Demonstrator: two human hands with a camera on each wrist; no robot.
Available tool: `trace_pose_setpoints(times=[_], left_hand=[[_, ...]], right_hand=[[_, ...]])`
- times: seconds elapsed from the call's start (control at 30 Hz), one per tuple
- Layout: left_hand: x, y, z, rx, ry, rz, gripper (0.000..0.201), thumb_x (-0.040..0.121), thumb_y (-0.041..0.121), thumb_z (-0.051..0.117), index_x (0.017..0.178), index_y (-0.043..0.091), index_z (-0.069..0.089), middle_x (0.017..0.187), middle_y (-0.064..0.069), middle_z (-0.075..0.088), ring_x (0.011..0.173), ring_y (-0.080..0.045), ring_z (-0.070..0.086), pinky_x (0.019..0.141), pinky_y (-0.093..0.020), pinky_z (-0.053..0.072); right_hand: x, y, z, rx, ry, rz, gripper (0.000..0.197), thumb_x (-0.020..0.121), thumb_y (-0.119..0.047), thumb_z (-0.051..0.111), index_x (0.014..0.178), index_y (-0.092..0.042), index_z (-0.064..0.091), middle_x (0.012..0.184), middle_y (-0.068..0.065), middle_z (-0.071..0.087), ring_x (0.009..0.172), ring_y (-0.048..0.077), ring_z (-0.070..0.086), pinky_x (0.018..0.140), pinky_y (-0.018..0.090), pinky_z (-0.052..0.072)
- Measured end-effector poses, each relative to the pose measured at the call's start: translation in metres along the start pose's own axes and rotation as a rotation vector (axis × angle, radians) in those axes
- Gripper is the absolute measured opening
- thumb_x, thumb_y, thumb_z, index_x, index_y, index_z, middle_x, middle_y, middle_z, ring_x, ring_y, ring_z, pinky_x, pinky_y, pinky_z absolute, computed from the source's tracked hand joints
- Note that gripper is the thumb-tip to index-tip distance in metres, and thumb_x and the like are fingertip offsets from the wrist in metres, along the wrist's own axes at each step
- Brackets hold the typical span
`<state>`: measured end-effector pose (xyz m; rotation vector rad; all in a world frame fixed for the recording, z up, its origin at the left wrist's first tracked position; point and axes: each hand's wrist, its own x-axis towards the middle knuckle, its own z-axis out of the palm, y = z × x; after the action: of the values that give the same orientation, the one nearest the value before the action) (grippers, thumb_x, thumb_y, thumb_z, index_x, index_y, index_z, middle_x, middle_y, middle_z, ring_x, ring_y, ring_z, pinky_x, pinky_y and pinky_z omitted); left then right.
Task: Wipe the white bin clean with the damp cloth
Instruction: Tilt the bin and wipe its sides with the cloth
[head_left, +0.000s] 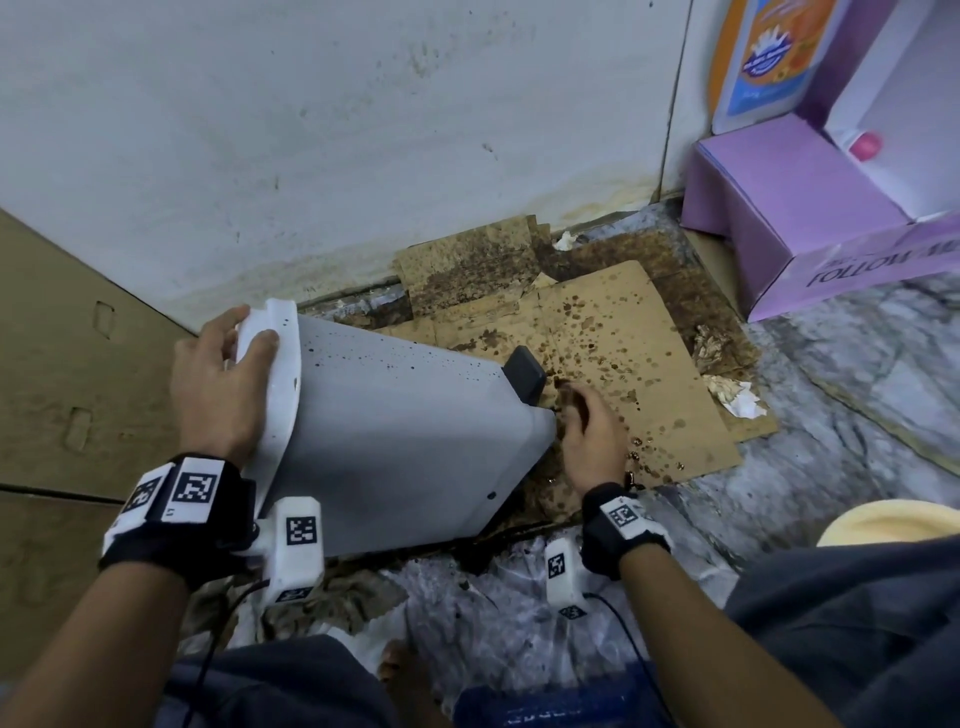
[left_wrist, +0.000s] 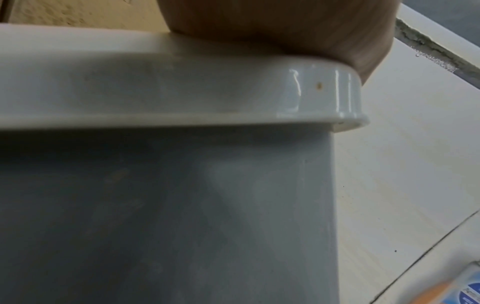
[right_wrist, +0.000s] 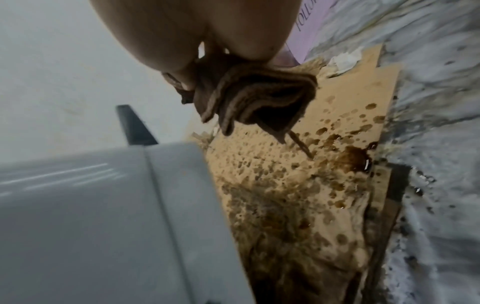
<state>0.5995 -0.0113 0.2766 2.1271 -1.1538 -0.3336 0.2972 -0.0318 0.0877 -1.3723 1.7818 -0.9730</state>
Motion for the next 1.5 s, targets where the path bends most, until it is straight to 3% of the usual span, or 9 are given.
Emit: trace_pose_setpoints(times=[0.2, 0.37, 0.5, 0.67, 0.8, 0.9, 1.13, 1.37, 1.5], left_hand=[[-0.008, -0.001, -0.003, -0.012, 0.005, 0.016, 0.048, 0.089, 0.039, 0.055, 0.136, 0.026, 0.056, 0.129, -0.013, 0.047, 0.116, -0.023, 0.053, 0.096, -0.026, 0.034], [-0.011, 0.001, -0.001, -0.047, -0.009, 0.024, 0.057, 0.080, 0.047, 0.051, 0.134, 0.029, 0.056, 0.127, -0.010, 0.045, 0.116, -0.022, 0.054, 0.102, -0.035, 0.041], [-0.012, 0.002, 0.000, -0.031, -0.015, 0.044, 0.044, 0.093, 0.033, 0.056, 0.137, 0.025, 0.054, 0.130, -0.013, 0.043, 0.120, -0.025, 0.052, 0.103, -0.033, 0.037], [-0.017, 0.002, -0.003, -0.040, -0.021, 0.072, 0.058, 0.082, 0.045, 0.049, 0.136, 0.025, 0.054, 0.128, -0.012, 0.044, 0.118, -0.027, 0.052, 0.107, -0.042, 0.038], [-0.020, -0.004, -0.004, -0.014, -0.001, 0.078, 0.062, 0.078, 0.054, 0.046, 0.136, 0.030, 0.054, 0.127, -0.013, 0.046, 0.122, -0.030, 0.049, 0.108, -0.049, 0.037], [-0.023, -0.007, -0.006, -0.011, 0.001, 0.076, 0.064, 0.079, 0.056, 0.043, 0.137, 0.030, 0.053, 0.123, -0.013, 0.046, 0.119, -0.031, 0.050, 0.106, -0.046, 0.038], [-0.033, -0.013, -0.011, -0.001, 0.023, 0.115, 0.059, 0.083, 0.049, 0.046, 0.137, 0.025, 0.053, 0.129, -0.013, 0.047, 0.120, -0.030, 0.051, 0.102, -0.041, 0.037], [-0.035, -0.017, -0.014, 0.008, 0.024, 0.115, 0.060, 0.083, 0.046, 0.045, 0.138, 0.021, 0.053, 0.133, -0.013, 0.047, 0.123, -0.029, 0.049, 0.098, -0.028, 0.031], [-0.032, -0.018, -0.020, 0.006, -0.028, 0.070, 0.070, 0.074, 0.057, 0.042, 0.137, 0.028, 0.051, 0.129, -0.010, 0.044, 0.120, -0.029, 0.051, 0.103, -0.037, 0.036]], right_hand=[[-0.032, 0.004, 0.029, -0.116, -0.021, -0.075, 0.032, 0.094, -0.011, 0.052, 0.125, -0.010, 0.061, 0.126, 0.008, 0.061, 0.121, 0.026, 0.047, 0.107, 0.034, 0.030], [-0.016, 0.008, 0.007, -0.103, -0.039, 0.178, 0.033, 0.096, -0.014, 0.050, 0.127, -0.011, 0.059, 0.121, 0.014, 0.065, 0.109, 0.031, 0.059, 0.095, 0.036, 0.047], [-0.033, -0.042, -0.012, 0.162, 0.064, 0.142, 0.033, 0.097, -0.022, 0.051, 0.129, -0.016, 0.057, 0.123, 0.006, 0.062, 0.109, 0.022, 0.056, 0.093, 0.032, 0.045], [-0.067, -0.128, 0.009, 0.339, -0.197, -0.331, 0.032, 0.093, -0.019, 0.055, 0.124, -0.021, 0.061, 0.117, 0.001, 0.065, 0.104, 0.015, 0.061, 0.090, 0.042, 0.053], [-0.086, -0.165, 0.030, 0.206, -0.303, -0.612, 0.033, 0.093, -0.018, 0.054, 0.125, -0.016, 0.062, 0.126, 0.002, 0.063, 0.116, 0.015, 0.051, 0.099, 0.038, 0.042], [-0.094, -0.165, 0.036, 0.130, -0.390, -0.681, 0.040, 0.098, -0.023, 0.041, 0.136, -0.018, 0.051, 0.145, 0.001, 0.046, 0.138, 0.013, 0.033, 0.114, 0.030, 0.018], [-0.083, -0.184, 0.046, 0.124, -0.596, -0.623, 0.052, 0.102, -0.017, 0.031, 0.152, -0.019, 0.016, 0.156, -0.001, 0.027, 0.145, 0.010, 0.016, 0.119, 0.024, 0.003], [-0.059, -0.205, 0.064, 0.062, -0.747, -0.560, 0.051, 0.104, -0.023, 0.027, 0.152, -0.018, 0.013, 0.159, -0.003, 0.015, 0.147, 0.012, 0.005, 0.120, 0.033, 0.006], [-0.059, -0.202, 0.068, 0.044, -0.729, -0.541, 0.051, 0.104, -0.027, 0.026, 0.152, -0.022, 0.011, 0.160, -0.006, 0.013, 0.147, 0.010, 0.004, 0.120, 0.036, 0.006]])
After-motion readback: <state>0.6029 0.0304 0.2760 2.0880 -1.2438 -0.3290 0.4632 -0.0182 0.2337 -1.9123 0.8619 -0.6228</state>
